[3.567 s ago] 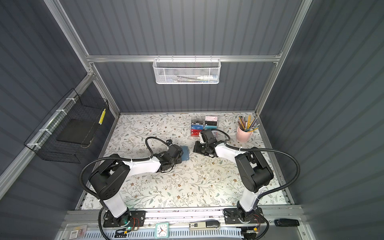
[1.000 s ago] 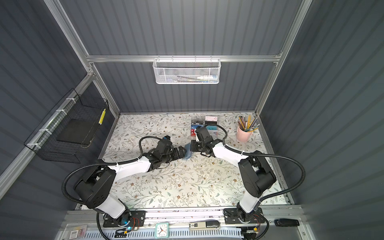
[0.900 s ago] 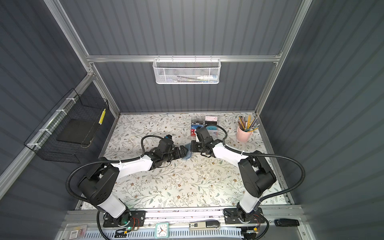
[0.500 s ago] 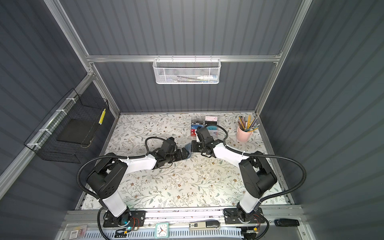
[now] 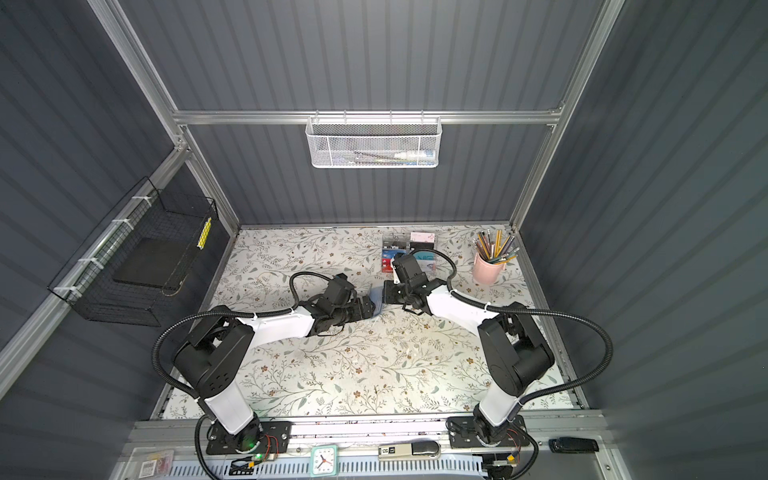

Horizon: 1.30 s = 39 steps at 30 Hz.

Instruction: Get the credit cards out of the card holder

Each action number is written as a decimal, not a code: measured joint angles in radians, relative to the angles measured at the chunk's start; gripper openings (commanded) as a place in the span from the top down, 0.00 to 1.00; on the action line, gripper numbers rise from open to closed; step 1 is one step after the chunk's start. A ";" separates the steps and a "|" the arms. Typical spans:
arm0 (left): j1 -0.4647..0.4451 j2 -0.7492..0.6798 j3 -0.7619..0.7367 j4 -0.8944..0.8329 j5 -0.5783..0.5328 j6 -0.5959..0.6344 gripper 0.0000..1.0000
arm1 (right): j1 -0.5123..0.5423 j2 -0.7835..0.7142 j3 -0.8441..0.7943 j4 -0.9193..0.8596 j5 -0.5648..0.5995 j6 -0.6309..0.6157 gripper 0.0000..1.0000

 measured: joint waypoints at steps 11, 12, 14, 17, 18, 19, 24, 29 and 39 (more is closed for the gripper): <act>0.000 -0.021 0.000 -0.055 -0.058 0.015 0.00 | -0.001 0.000 0.000 0.000 0.000 0.000 1.00; 0.000 -0.026 0.000 -0.060 -0.063 0.016 0.00 | -0.001 0.000 0.000 0.000 0.000 0.000 1.00; 0.001 -0.035 0.000 -0.069 -0.074 0.018 0.00 | -0.003 0.000 0.000 0.000 0.000 0.000 1.00; 0.003 -0.046 0.000 -0.079 -0.087 0.021 0.00 | -0.005 0.000 0.000 0.000 0.000 0.000 1.00; 0.005 -0.047 0.000 -0.083 -0.091 0.022 0.00 | -0.005 0.000 0.000 0.000 0.000 0.000 1.00; 0.008 -0.047 0.000 -0.088 -0.097 0.022 0.00 | -0.005 0.000 0.000 0.000 0.000 0.000 1.00; 0.011 -0.048 0.000 -0.121 -0.123 0.031 0.00 | -0.006 0.000 0.000 0.000 0.000 0.000 1.00; 0.011 -0.048 0.008 -0.163 -0.153 0.043 0.00 | -0.006 -0.001 0.000 -0.001 0.000 -0.001 1.00; 0.022 -0.036 0.054 -0.237 -0.219 0.075 0.00 | -0.008 -0.027 0.000 -0.007 -0.001 -0.011 1.00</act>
